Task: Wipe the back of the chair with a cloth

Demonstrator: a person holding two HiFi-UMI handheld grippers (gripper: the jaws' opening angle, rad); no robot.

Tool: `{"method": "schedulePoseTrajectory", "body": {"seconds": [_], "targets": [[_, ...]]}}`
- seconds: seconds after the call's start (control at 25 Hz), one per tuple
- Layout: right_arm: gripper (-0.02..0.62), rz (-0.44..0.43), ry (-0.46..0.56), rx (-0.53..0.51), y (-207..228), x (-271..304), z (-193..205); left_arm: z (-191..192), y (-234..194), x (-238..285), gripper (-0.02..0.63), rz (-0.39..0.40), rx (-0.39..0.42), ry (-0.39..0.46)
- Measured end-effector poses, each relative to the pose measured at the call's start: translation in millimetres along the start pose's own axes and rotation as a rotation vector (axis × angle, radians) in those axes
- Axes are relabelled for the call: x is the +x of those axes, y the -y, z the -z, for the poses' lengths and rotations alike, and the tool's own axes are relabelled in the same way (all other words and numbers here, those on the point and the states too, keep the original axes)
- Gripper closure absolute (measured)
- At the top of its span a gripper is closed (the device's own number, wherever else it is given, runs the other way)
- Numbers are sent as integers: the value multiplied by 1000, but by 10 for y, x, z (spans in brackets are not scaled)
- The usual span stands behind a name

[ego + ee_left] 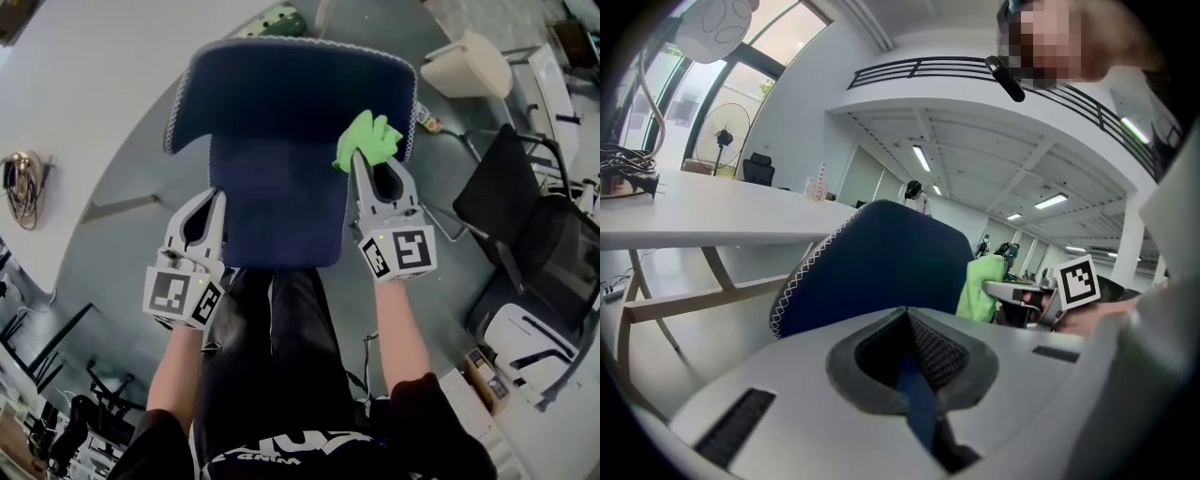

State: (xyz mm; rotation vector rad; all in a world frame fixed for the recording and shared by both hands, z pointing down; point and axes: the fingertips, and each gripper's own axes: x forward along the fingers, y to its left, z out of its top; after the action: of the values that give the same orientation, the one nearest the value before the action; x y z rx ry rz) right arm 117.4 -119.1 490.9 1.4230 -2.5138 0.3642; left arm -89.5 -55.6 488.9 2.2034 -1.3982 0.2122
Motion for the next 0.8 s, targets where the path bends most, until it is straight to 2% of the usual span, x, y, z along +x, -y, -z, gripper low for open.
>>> {"method": "schedulePoseTrajectory", "body": {"seconds": [0.28,0.4,0.52,0.8], "targets": [[540,252,16,45,741,-663,79,-6,81,51,610,24,14,-10],[540,315,0,66,877,-790,207,13,108,61,611,32,14,-15],[540,328,-18,73,872,-762,317,19,110,53,611,36,15,-17],[540,293,-21,95,806,-411,468,39,61,46,611,25,20,-28]]}}
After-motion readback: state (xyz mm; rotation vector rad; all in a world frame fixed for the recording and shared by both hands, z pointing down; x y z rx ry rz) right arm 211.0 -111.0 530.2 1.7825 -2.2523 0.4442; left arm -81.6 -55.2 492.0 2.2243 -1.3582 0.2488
